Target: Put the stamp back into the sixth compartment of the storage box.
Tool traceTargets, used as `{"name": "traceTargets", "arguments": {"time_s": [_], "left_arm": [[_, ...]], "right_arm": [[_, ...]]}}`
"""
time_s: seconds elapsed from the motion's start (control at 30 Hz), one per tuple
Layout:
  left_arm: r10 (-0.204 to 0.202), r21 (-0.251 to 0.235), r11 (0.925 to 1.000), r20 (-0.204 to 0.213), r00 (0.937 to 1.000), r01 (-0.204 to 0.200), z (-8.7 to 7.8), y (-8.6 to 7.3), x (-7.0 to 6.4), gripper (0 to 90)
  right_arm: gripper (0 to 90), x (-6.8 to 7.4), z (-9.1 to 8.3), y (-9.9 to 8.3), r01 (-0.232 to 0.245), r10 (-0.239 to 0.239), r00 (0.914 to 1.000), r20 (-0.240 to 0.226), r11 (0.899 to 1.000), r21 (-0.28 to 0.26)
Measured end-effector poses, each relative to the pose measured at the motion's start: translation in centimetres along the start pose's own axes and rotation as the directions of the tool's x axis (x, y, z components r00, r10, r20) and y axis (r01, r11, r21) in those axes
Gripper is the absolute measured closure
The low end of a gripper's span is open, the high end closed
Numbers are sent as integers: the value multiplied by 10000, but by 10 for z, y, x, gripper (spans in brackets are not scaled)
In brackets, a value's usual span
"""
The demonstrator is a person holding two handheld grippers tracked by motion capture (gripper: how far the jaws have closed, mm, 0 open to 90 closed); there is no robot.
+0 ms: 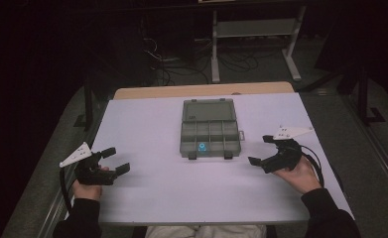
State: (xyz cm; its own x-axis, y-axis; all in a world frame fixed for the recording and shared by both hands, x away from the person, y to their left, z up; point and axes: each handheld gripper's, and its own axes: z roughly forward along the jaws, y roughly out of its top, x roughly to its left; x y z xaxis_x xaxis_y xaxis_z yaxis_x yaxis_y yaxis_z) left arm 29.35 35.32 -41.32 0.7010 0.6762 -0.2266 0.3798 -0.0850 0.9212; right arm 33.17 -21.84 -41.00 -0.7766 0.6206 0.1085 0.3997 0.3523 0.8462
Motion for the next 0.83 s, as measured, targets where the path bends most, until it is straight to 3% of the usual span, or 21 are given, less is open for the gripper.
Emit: {"name": "traceTargets", "arguments": {"time_s": [0.63,0.83], "left_arm": [[7,4,10000,-8,10000,-7,0,0,0,0],[38,-15,10000,-3,10000,-38,0,0,0,0]], "right_arm": [[0,-13,-34,-36,-592,673,9953,702,9920,-1112],[0,-15,-37,-41,-754,857,9937,723,9881,-1344]]}}
